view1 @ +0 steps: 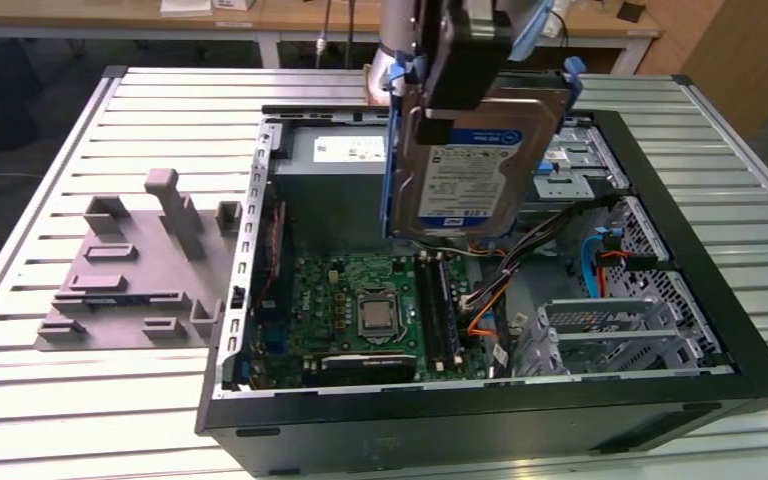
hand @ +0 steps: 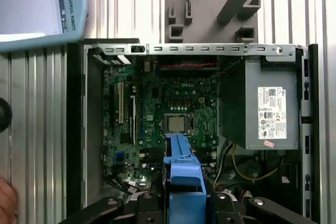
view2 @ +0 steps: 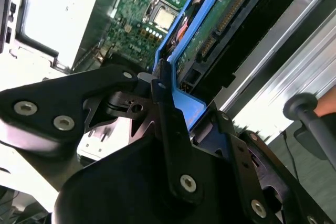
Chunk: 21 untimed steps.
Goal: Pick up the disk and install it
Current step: 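Insert the disk into the insertion slot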
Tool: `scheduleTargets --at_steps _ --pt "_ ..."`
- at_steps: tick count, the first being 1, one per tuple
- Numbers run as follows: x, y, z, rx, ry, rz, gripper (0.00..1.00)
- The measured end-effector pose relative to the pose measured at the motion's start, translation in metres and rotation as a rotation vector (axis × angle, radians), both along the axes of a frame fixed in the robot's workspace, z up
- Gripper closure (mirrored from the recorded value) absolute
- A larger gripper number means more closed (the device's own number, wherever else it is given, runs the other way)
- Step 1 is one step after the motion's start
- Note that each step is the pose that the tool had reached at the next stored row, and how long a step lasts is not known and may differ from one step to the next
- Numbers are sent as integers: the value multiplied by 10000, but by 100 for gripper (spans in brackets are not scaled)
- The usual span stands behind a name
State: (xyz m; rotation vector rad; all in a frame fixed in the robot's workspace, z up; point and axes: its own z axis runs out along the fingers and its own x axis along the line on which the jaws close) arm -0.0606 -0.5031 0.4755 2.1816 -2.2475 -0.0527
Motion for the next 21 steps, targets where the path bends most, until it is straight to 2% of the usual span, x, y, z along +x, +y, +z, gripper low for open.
scheduleTargets --at_steps 3,6,8,15,21 --pt "104 -13 -4 -3 1 1 64" --pt "137 -44 -14 -1 1 0 64" --pt "142 -86 -22 -2 1 0 64" --pt "157 -280 -53 -1 1 0 64" --pt "281 -328 -73 -3 1 1 64"
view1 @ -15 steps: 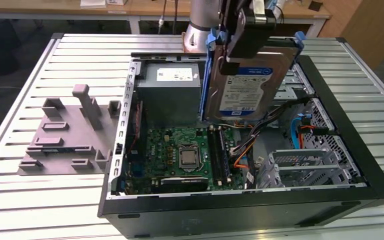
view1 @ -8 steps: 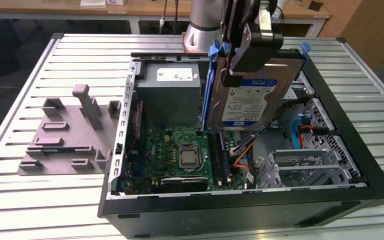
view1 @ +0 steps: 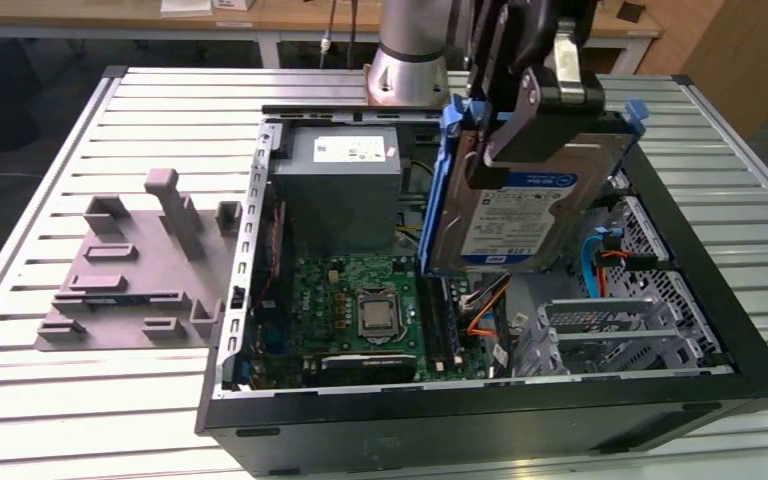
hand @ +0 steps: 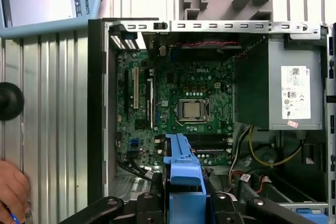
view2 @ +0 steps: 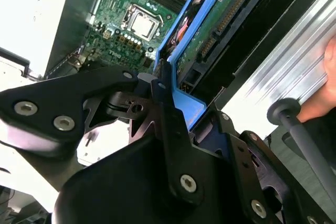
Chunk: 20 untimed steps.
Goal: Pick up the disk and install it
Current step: 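Insert the disk into the insertion slot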
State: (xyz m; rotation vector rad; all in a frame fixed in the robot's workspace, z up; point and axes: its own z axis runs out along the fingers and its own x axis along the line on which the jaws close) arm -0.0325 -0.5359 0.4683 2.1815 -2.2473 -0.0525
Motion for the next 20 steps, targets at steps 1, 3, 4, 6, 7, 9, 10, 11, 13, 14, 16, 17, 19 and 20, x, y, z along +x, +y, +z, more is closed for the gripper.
scheduleTargets --at_steps 1,3,4,6,7,9,10,11,13,14,16,17,19,20 --pt "16 -10 -4 1 0 0 64" --pt "27 -51 -12 1 0 0 64" --pt "29 -82 -16 2 -1 0 64" --pt "32 -147 -24 2 -1 0 64" --pt "34 -173 -26 0 0 0 64" --pt "44 -208 -32 2 0 0 64" --pt "49 -217 -34 1 0 0 64" --pt "52 -220 -36 2 -1 0 64" --pt "52 -220 -36 2 -1 -2 64" --pt "53 -220 -36 2 -1 -2 64" --pt "66 -221 -36 1 0 2 64" --pt "80 -221 -36 0 0 0 64" --pt "122 -223 -38 0 0 -1 64" --pt "148 -223 -39 1 0 0 64"
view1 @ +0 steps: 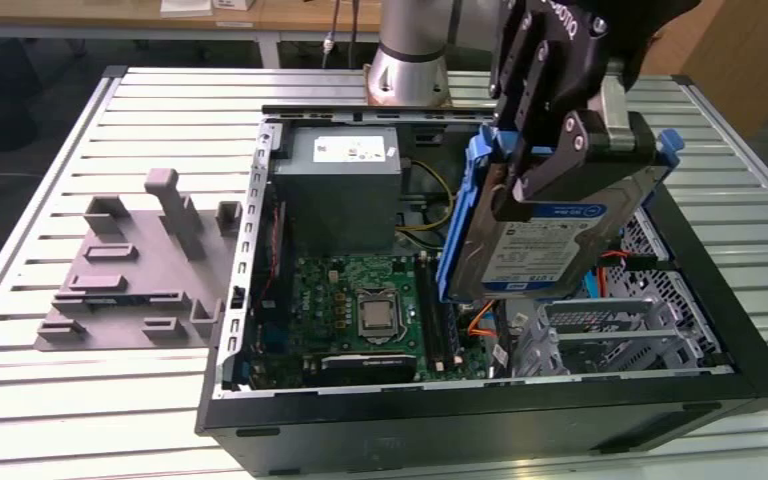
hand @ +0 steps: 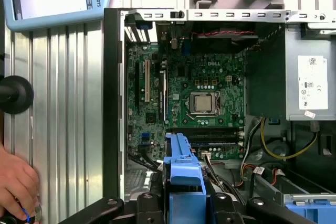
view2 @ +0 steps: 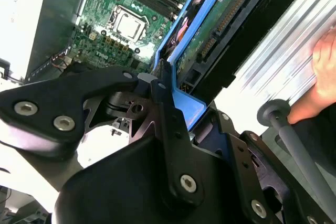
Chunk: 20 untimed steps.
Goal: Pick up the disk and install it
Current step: 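Insert the disk into the insertion slot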
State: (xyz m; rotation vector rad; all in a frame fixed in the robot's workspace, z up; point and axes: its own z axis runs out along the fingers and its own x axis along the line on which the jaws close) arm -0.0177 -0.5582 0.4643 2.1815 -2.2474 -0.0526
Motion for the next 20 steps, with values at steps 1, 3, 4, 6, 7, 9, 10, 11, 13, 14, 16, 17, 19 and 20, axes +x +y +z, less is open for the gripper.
scheduleTargets --at_steps 1,3,4,6,7,9,10,11,13,14,16,17,19,20 --pt "28 -1 -1 0 0 0 64" --pt "86 -3 -5 0 0 1 64" --pt "115 -4 -9 1 -1 0 64" --pt "160 -6 -14 0 0 1 64" --pt "173 -9 -19 2 -1 0 64" --pt "189 -18 -29 -2 -2 1 64" --pt "194 -25 -36 -5 -4 1 64" --pt "198 -33 -44 -11 -9 0 64" --pt "203 -45 -53 -27 -23 -1 64" --pt "207 -47 -58 -31 -39 0 64" --pt "218 -47 -64 -33 -88 0 64" --pt "226 -48 -67 -33 -112 0 64" --pt "257 -48 -74 -31 -133 0 64" --pt "287 -48 -75 -32 -133 0 64"
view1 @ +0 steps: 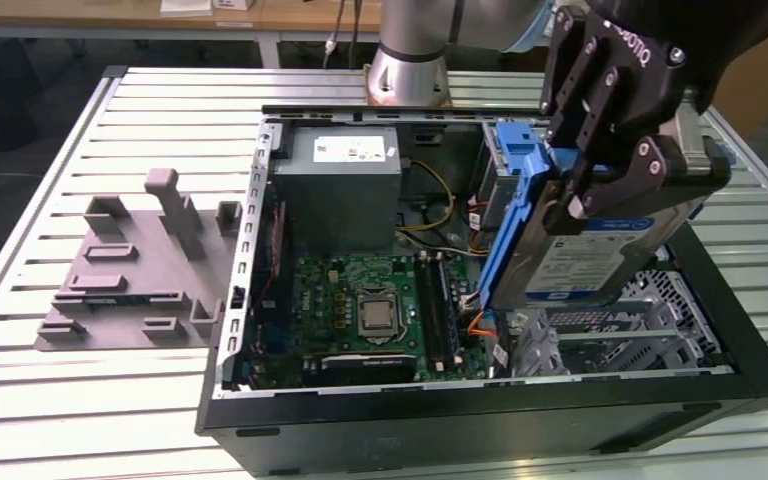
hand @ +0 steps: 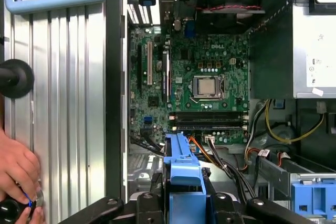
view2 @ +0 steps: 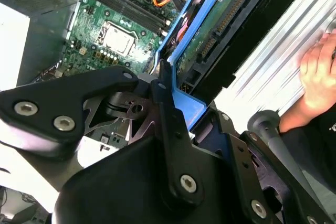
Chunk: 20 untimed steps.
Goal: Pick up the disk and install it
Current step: 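Insert the disk into the insertion slot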
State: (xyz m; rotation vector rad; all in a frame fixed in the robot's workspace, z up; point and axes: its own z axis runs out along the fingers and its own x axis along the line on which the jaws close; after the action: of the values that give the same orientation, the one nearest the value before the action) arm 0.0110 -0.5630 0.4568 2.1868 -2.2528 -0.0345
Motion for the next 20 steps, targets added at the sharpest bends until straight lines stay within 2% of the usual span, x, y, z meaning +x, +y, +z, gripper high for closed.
scheduleTargets --at_steps 5,8,14,20 --pt "187 0 -7 1 -1 1 64" --pt "219 -3 -12 1 -1 0 64" --pt "286 -47 -28 0 0 0 64" --pt "401 -49 -43 -1 0 1 64"
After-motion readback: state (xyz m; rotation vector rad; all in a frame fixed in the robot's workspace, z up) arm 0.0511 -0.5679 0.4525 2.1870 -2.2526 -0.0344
